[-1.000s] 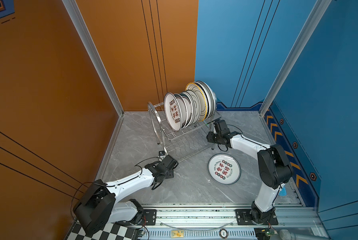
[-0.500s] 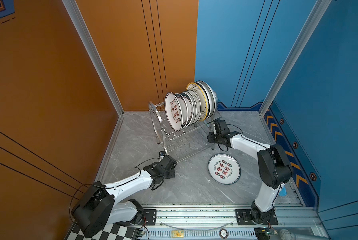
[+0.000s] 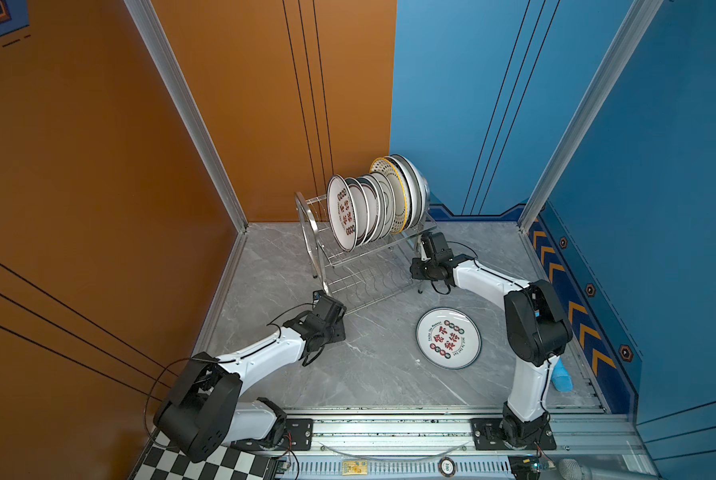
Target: Unload the plates from the dish rack
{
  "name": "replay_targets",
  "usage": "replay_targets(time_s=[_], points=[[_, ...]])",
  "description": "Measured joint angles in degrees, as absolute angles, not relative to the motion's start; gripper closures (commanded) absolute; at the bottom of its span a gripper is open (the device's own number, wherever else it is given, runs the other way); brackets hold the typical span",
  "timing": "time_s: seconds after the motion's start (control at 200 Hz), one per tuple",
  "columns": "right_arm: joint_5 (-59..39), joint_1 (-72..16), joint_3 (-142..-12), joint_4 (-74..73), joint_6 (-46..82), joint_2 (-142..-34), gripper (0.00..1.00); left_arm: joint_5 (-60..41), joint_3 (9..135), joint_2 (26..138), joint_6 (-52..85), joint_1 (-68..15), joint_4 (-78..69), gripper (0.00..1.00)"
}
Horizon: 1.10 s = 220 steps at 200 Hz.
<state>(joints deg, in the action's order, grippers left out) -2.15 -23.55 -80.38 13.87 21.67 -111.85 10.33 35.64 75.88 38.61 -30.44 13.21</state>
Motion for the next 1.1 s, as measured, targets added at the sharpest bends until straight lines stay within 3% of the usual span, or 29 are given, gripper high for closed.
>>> replay_targets(time_s=[0.671, 1.101], points=[[-4.5, -22.8, -96.1, 15.4, 19.0, -123.3, 0.71, 9.7, 39.9, 84.0, 37.3, -26.3, 10.0, 0.38], [-9.2, -21.9, -95.3, 13.5, 23.0, -123.2, 0.53, 9.7, 39.9, 83.5, 37.3, -26.0, 10.5, 0.33]])
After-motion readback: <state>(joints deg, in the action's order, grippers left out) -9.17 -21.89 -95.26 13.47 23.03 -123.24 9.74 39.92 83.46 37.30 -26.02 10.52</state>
